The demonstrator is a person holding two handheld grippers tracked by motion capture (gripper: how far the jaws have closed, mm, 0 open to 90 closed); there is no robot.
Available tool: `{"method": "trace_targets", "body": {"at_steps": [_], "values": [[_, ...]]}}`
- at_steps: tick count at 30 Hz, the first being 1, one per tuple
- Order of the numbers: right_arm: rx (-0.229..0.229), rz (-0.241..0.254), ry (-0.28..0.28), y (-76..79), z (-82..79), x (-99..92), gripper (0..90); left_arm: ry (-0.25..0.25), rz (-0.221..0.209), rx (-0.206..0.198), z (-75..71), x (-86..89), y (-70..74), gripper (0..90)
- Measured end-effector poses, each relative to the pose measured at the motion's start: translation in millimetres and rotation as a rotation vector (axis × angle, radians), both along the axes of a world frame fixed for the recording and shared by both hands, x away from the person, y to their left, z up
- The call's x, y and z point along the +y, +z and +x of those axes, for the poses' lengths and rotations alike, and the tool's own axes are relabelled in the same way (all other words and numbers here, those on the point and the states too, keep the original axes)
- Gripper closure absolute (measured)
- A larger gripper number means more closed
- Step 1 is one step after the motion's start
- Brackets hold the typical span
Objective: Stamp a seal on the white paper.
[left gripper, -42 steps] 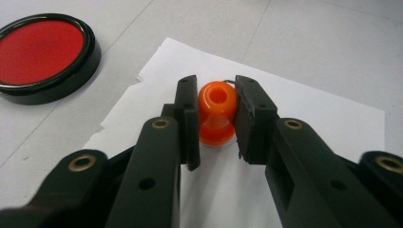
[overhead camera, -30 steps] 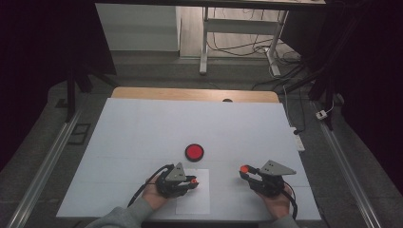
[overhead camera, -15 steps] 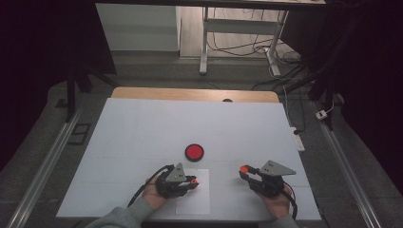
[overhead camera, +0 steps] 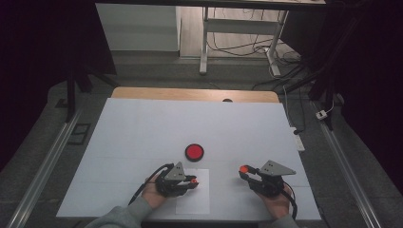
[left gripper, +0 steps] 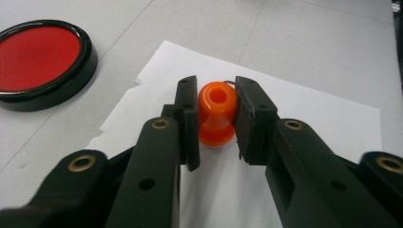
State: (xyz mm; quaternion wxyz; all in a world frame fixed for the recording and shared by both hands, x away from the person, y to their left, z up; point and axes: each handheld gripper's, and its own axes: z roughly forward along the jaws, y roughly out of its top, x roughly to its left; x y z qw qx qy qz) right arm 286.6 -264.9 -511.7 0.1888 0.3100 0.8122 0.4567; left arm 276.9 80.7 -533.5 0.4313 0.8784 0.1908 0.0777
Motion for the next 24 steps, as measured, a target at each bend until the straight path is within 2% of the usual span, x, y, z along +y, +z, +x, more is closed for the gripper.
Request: {"method": "trace_targets", "body": {"at_steps": [2, 3, 6, 12, 24], "values": [[0.0, 0.005, 0.003, -0.1, 0.3, -0.3, 64.5, 0.017, -0.087, 0.002, 1.9, 5.6, 7.7, 72.2], [0.0, 0.004, 0.003, -0.1, 0.4, -0.5, 64.5, 0.023, -0.116, 0.009, 3.0, 8.0, 11.2, 72.2], [0.001, 0.005, 0.002, -0.3, 0.7, -0.4, 64.5, 0.031, -0.15, 0.012, 3.9, 12.1, 16.9, 72.2], [0.0, 0.001, 0.002, 0.2, 0.1, 0.3, 64.5, 0.037, -0.183, 0.033, 3.9, 15.1, 21.5, 72.2], [0.002, 0.002, 0.006, -0.6, 0.9, 0.8, 64.5, 0.065, -0.211, 0.064, 7.7, 18.2, 26.4, 72.1]]}}
